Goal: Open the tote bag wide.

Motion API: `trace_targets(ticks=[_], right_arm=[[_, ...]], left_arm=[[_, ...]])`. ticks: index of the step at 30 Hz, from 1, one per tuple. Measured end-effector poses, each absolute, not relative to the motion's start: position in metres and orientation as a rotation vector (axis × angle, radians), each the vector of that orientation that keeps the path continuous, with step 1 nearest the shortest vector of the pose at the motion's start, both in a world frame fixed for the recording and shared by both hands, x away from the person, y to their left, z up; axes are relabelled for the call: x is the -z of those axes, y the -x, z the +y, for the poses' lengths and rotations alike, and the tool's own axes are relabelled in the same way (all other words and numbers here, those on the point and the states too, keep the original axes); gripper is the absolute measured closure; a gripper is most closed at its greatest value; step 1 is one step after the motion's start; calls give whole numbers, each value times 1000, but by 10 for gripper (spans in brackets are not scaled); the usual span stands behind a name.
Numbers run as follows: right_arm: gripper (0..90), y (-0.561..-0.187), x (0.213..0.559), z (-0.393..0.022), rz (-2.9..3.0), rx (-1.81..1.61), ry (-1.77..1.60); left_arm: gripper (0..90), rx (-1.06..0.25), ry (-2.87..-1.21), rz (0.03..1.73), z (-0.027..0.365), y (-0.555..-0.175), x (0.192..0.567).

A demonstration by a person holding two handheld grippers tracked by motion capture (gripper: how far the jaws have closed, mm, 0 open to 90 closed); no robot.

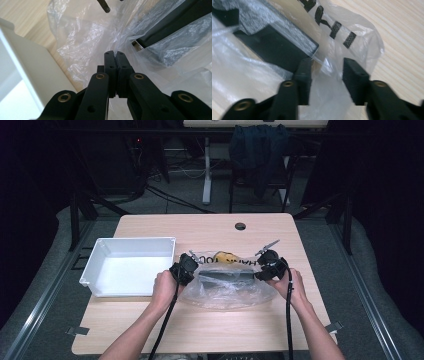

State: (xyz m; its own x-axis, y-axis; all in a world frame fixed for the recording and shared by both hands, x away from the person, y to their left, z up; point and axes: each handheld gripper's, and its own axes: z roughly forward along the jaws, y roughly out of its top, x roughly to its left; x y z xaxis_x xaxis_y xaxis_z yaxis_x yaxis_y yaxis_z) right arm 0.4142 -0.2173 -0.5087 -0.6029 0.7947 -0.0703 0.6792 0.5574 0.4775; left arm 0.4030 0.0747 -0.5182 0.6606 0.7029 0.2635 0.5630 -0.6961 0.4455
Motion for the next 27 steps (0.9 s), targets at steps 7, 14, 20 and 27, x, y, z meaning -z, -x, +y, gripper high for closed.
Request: trace_targets(ticks=[7, 14, 20, 27], right_arm=[[544, -420, 520, -225, 2520, -497, -1240], [834, -428, 533, -220, 2497, -535, -1273], [875, -435, 541, -218, 2466, -512, -1313], [881, -433, 545, -221, 2477, -468, -1334]], left_arm=[[894, -654, -2575, 977, 71, -404, 519], [896, -677, -2580, 1002, 67, -411, 528], [897, -644, -2587, 1063, 68, -422, 542], [897, -655, -2643, 1028, 59, -413, 551]])
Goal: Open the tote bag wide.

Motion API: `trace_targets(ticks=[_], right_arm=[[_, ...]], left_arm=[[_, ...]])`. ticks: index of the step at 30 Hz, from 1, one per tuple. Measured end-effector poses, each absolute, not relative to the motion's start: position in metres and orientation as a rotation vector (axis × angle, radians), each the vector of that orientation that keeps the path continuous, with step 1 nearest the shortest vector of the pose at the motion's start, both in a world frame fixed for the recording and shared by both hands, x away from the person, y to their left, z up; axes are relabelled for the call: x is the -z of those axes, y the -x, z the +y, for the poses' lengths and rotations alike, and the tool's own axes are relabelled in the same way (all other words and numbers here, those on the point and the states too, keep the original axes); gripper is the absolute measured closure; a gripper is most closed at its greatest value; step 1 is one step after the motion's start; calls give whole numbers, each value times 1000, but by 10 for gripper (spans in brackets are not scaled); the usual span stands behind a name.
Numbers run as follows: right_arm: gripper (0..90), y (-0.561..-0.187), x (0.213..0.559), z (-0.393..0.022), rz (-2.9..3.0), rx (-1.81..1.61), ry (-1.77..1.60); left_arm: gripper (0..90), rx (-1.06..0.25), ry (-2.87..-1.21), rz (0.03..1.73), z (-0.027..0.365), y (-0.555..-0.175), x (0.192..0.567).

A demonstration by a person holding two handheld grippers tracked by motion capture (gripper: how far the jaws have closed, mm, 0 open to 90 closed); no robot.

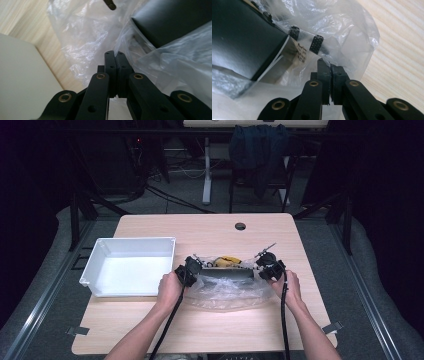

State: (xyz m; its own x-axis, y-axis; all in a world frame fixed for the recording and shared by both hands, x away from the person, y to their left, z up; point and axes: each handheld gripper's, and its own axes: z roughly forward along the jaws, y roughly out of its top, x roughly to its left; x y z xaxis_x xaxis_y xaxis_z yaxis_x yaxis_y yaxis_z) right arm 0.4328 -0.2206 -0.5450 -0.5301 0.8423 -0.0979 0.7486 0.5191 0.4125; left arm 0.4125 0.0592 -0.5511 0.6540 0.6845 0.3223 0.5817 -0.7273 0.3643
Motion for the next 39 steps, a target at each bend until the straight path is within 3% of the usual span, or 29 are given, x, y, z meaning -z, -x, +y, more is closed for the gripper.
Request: trace_targets(ticks=[14, 25, 30, 31, 35, 39], right_arm=[[884, -408, 542, -230, 2586, -407, -1304], [881, -407, 540, -234, 2586, -456, -1311], [881, -410, 537, -236, 2586, -479, -1323], [881, -410, 536, -236, 2590, -466, -1317], [881, -412, 537, -238, 2605, -471, -1320], [880, -412, 539, -239, 2594, -495, -1337]], left_arm=[[894, -591, -2673, 917, 62, -391, 558], [549, -605, -2560, 890, 83, -381, 500], [460, -456, -2511, 793, 83, -375, 486], [454, -390, -2527, 764, 80, -374, 488], [446, -346, -2591, 743, 75, -378, 506], [504, -310, -2603, 746, 75, -379, 523]])
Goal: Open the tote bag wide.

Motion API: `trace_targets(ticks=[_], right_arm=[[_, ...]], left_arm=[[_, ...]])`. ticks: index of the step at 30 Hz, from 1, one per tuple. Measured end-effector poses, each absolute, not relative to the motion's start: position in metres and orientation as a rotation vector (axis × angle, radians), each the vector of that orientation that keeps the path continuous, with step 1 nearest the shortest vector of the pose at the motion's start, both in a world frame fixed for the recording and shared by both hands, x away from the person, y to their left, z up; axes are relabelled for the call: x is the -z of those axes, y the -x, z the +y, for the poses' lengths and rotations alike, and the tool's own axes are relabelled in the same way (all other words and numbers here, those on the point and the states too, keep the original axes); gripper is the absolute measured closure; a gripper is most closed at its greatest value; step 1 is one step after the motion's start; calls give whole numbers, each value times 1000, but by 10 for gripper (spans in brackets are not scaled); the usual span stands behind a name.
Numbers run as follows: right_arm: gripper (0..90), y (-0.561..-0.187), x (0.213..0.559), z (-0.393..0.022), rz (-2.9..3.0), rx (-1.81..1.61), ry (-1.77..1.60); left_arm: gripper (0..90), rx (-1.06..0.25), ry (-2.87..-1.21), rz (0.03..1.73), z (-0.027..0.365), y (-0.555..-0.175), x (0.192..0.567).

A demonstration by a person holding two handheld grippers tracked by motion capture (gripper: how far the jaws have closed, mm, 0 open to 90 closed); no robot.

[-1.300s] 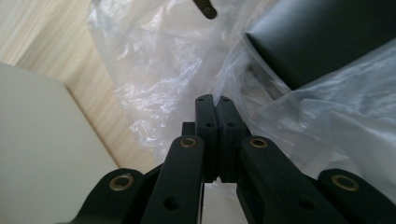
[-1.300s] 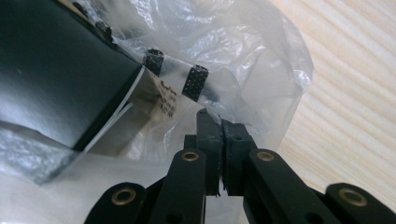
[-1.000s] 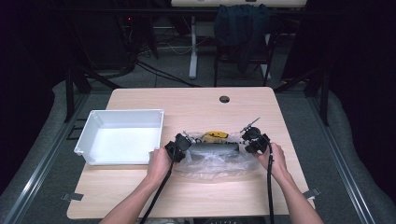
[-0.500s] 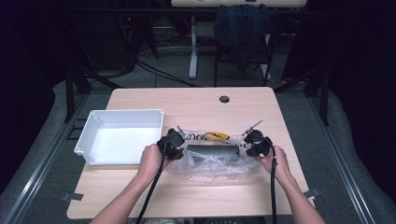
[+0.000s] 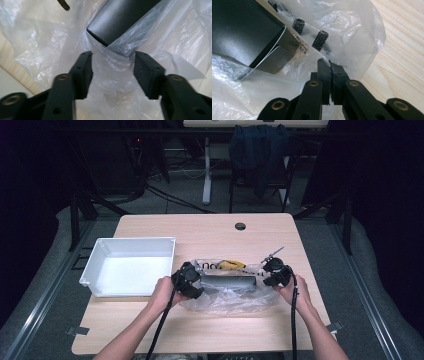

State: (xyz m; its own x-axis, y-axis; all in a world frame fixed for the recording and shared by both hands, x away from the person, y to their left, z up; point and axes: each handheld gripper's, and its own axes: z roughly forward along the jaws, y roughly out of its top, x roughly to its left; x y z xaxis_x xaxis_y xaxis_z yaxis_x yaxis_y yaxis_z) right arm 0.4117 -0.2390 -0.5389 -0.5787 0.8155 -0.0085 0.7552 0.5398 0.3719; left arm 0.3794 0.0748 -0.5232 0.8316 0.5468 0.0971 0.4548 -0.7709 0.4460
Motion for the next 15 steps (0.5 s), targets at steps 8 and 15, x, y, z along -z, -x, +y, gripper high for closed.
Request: trace_targets(ticks=[8, 15], right_arm=[[879, -413, 537, -238, 2610, -492, -1326], [879, -413, 538, -238, 2617, -495, -1333]], left_arm=[[805, -387, -2640, 666, 71, -369, 536], [880, -322, -2702, 555, 79, -366, 543]])
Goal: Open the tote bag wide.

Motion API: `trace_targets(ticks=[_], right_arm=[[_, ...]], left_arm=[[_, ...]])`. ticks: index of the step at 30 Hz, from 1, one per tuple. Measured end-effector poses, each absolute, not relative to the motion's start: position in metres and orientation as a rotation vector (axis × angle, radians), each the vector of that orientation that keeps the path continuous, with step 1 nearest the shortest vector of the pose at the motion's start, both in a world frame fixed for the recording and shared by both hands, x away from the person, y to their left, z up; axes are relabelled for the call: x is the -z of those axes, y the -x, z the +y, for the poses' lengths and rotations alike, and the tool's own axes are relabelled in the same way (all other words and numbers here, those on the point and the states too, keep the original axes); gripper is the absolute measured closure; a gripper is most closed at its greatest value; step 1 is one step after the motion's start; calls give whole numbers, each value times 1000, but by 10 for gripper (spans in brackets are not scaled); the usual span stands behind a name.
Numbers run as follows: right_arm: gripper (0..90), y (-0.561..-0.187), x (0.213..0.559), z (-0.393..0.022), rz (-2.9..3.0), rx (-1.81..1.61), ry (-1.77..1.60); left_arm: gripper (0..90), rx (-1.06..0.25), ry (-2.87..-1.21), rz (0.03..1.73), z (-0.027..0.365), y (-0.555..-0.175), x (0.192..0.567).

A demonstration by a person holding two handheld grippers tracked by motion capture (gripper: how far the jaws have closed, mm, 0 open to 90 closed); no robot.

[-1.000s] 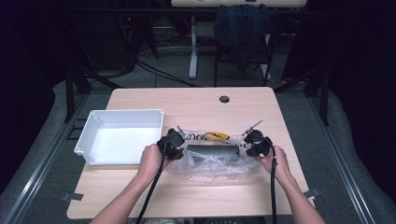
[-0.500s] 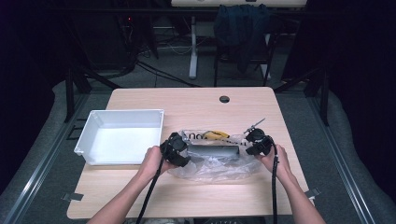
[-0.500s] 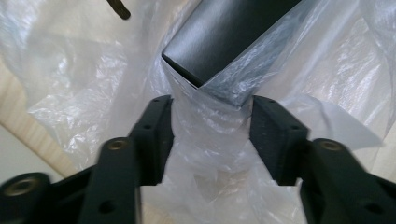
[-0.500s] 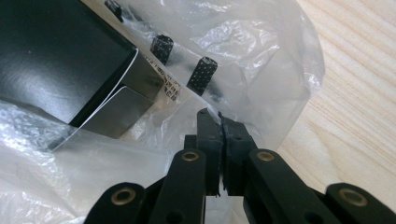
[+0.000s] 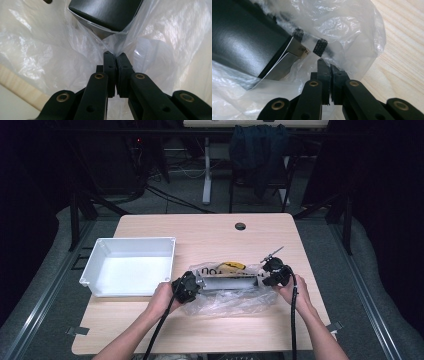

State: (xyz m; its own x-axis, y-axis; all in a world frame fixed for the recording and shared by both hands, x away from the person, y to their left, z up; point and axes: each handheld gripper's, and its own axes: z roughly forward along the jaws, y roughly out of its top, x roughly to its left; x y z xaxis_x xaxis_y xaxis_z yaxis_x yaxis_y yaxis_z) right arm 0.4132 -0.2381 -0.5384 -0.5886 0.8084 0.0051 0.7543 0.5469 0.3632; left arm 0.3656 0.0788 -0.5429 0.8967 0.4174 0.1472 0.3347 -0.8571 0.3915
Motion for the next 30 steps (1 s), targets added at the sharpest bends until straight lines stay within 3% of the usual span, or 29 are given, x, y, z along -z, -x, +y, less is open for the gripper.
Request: trace_targets(ticks=[5, 14, 16, 18, 21, 23, 25, 30], right_arm=[[879, -413, 541, -235, 2622, -483, -1327], [847, -412, 543, -237, 2607, -460, -1313], [780, -411, 542, -238, 2613, -458, -1316], [704, -409, 538, -239, 2607, -495, -1319], [583, -405, 525, -244, 2595, -567, -1309], [522, -402, 517, -247, 2583, -605, -1304], [490, -398, 507, -249, 2559, -650, -1296], [426, -387, 492, -246, 2520, -723, -1280]], left_arm=[[892, -304, -2757, 485, 82, -359, 549], [889, -290, -2782, 509, 82, -359, 551], [835, -269, -2782, 518, 84, -360, 550], [712, -232, -2765, 560, 88, -362, 544], [600, -208, -2713, 604, 94, -365, 532], [561, -222, -2686, 614, 98, -366, 522], [494, -215, -2657, 629, 100, -366, 514], [422, -218, -2591, 630, 102, -367, 493]])
